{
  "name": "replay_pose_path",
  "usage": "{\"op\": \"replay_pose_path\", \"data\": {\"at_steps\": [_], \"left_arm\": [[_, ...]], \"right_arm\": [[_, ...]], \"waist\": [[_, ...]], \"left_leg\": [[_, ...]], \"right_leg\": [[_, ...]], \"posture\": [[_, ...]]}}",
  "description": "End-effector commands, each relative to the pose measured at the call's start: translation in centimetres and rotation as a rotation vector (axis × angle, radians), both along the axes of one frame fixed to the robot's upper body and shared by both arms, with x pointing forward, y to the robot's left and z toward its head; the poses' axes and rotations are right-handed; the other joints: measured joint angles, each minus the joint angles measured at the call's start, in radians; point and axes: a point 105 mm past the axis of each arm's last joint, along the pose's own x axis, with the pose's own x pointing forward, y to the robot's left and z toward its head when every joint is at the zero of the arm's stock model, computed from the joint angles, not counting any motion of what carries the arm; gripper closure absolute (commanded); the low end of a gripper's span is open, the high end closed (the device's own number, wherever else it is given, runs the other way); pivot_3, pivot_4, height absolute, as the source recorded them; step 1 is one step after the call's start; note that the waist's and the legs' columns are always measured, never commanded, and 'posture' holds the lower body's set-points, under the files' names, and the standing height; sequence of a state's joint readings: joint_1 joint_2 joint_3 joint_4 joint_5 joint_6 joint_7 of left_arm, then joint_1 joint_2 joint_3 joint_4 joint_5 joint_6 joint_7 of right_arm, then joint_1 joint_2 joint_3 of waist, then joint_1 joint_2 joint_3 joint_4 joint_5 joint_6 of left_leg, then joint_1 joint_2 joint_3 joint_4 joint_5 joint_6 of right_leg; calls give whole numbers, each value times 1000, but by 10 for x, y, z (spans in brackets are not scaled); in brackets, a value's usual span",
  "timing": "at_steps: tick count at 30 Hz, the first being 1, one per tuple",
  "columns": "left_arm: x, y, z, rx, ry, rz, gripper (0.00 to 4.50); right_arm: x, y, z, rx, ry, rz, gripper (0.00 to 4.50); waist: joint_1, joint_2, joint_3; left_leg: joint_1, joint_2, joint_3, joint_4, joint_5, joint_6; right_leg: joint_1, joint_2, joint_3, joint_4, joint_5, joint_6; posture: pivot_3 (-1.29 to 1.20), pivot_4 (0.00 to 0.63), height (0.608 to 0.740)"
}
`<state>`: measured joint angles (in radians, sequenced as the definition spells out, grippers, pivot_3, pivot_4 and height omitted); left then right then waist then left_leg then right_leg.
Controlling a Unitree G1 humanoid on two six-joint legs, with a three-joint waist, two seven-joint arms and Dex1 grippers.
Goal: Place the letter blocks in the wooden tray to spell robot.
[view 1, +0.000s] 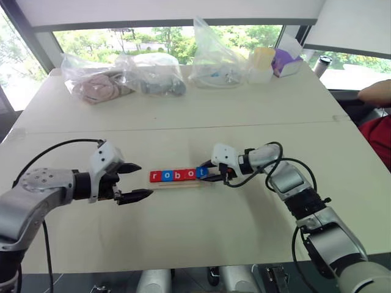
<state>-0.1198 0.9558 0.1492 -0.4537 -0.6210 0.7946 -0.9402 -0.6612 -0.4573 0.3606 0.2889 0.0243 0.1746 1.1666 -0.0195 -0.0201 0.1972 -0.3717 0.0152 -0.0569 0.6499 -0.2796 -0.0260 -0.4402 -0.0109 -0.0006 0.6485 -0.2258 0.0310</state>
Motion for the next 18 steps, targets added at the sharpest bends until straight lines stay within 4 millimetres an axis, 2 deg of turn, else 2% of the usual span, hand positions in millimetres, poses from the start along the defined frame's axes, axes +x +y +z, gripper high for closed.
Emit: {"op": "replay_pose_path", "data": {"at_steps": [1, 4, 5, 12, 15, 18], "left_arm": [[0, -1, 7, 4, -51, -6, 0], [1, 0, 6, 8, -52, -1, 0], [1, 0, 6, 9, -52, 0, 0], [5, 3, 3, 21, -60, 7, 0], [6, 3, 4, 19, -62, 8, 0], [6, 3, 4, 15, -58, 6, 0]], "right_arm": [[-1, 4, 6, 29, -8, 16, 1824], [0, 6, 12, 53, -22, 3, 270], [1, 6, 15, 61, -25, 0, 123], [11, 4, 42, 153, -58, -59, 123], [8, -3, 55, 204, -51, -70, 123], [18, -10, 54, 226, -55, -165, 123]], "waist": [[0, 0, 0], [0, 0, 0], [1, 0, 0], [1, 0, 0], [2, 0, 0], [2, 0, 0]], "left_leg": [[0, 0, 0, 0, 0, 0], [0, 0, 0, 0, 0, 0], [0, 0, 0, 0, 0, 0], [0, 0, 0, 0, 0, 0], [0, 0, 0, 0, 0, 0], [0, 0, 0, 0, 0, 0]], "right_leg": [[0, 0, 0, 0, 0, 0], [0, 0, 0, 0, 0, 0], [0, 0, 0, 0, 0, 0], [0, 0, 0, 0, 0, 0], [0, 0, 0, 0, 0, 0], [0, 0, 0, 0, 0, 0]], "posture": [[0, 150, 740], [0, 150, 740], [0, 150, 740], [0, 150, 740], [0, 150, 740], [0, 150, 740]]}}
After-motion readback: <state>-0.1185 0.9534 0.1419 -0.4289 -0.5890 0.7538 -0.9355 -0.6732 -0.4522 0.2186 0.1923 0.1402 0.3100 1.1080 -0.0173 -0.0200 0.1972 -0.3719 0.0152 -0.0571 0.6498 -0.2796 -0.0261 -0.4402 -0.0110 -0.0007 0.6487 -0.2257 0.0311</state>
